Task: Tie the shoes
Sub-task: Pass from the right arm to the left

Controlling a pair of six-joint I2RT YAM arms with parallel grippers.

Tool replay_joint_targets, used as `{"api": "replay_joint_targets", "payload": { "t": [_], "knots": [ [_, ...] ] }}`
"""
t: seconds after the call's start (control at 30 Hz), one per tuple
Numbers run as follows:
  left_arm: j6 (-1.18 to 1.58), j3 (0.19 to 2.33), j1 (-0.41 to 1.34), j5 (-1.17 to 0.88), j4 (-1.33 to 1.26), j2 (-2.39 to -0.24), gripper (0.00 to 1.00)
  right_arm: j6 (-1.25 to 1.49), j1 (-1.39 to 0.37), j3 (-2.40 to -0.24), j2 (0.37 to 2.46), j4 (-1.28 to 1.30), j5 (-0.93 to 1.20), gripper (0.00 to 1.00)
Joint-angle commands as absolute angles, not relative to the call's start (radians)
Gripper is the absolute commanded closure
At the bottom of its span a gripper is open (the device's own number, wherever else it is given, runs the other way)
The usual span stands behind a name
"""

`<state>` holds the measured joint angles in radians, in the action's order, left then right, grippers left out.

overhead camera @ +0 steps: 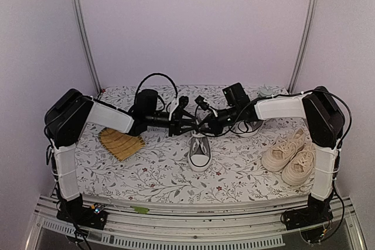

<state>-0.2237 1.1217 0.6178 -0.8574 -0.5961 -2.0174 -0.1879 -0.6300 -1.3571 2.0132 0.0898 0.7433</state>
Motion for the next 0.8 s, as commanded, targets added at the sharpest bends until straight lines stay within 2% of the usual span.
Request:
{"api": "replay_joint_targets", "payload": {
  "t": [0.0,0.1,0.17,0.33,0.57,0.77],
  "knots": [
    [-0.222,1.143,0.632,-0.875,-0.601,-2.026,0.66,-0.206,-0.633,-1.385,2.029,0.101,0.775,0.99],
    [-0.219,1.144,0.637,-0.888,-0.606,-2.026,0.67,-0.21,-0.634,-1.385,2.031,0.105,0.775,0.99],
    [-0.22,1.144,0.64,-0.891,-0.609,-2.028,0.72,-0.211,-0.634,-1.385,2.03,0.104,0.776,0.99],
    [-0.198,1.126,0.639,-0.897,-0.632,-2.021,1.0,-0.213,-0.634,-1.387,2.026,0.113,0.769,0.97],
    [-0.14,1.007,0.634,-0.752,-0.766,-1.985,1.0,-0.204,-0.631,-1.368,1.953,0.15,0.735,0.75],
    [-0.112,0.965,0.632,-0.733,-0.817,-1.98,1.0,-0.192,-0.614,-1.316,1.87,0.206,0.781,0.61]
  ]
}}
